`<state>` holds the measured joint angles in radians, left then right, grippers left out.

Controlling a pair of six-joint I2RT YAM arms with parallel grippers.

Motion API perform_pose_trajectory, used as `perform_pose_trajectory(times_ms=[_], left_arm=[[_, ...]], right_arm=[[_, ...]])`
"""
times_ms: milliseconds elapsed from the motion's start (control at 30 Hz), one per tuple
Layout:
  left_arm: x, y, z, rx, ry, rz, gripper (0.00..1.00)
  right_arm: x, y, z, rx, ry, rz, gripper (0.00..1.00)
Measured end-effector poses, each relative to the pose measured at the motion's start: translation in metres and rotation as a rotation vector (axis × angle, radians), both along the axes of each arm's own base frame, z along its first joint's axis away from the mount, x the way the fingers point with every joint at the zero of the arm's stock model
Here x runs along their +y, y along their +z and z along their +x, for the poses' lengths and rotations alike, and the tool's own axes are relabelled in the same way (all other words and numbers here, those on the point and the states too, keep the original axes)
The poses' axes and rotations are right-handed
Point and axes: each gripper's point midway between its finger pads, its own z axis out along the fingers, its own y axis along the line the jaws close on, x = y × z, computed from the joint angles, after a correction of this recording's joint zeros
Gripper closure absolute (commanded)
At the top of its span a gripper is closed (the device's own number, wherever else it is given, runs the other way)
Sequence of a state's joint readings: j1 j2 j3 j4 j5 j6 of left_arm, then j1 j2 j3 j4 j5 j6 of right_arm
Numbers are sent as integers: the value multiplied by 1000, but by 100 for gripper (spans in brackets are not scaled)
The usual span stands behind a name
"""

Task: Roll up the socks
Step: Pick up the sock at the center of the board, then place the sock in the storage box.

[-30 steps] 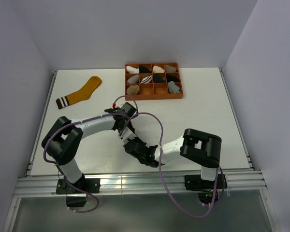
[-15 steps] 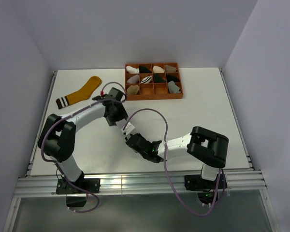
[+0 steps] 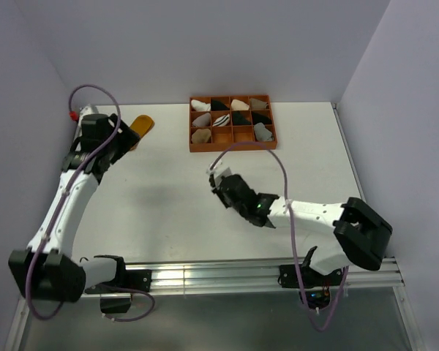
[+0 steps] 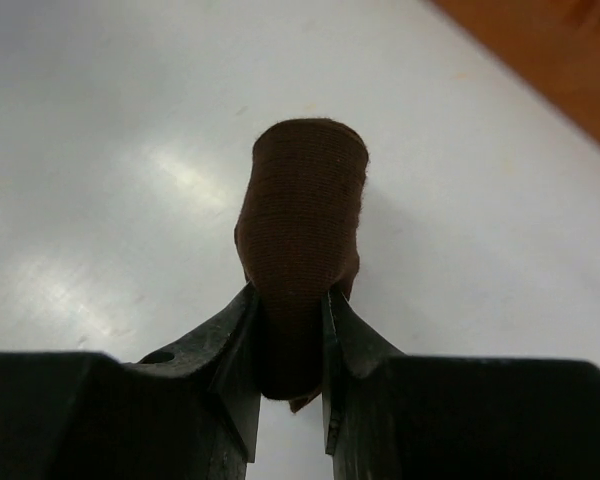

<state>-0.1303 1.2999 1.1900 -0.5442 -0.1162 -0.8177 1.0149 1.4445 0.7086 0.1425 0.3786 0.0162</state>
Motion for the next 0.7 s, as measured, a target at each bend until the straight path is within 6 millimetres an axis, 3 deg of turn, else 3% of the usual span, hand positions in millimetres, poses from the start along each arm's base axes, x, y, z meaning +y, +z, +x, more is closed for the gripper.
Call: perform_pose_trajectory(times_ms=[167, 333, 433, 567, 700], left_arm=[[31, 55, -31, -216, 24, 43, 20], [53, 69, -56, -297, 52, 118, 20], [56, 67, -65, -323, 41, 161, 20], [58, 62, -69, -325, 12, 214, 17], [54, 60, -68, -330, -25, 253, 16]], right_arm=[[-35, 57, 61, -70, -92, 32, 100], [-68, 99, 111, -130, -162, 46, 100], [-96, 118, 145, -161, -213, 25, 100], [-115, 122, 184, -166, -230, -10, 100], [-127, 100, 213, -113, -208, -56, 100]])
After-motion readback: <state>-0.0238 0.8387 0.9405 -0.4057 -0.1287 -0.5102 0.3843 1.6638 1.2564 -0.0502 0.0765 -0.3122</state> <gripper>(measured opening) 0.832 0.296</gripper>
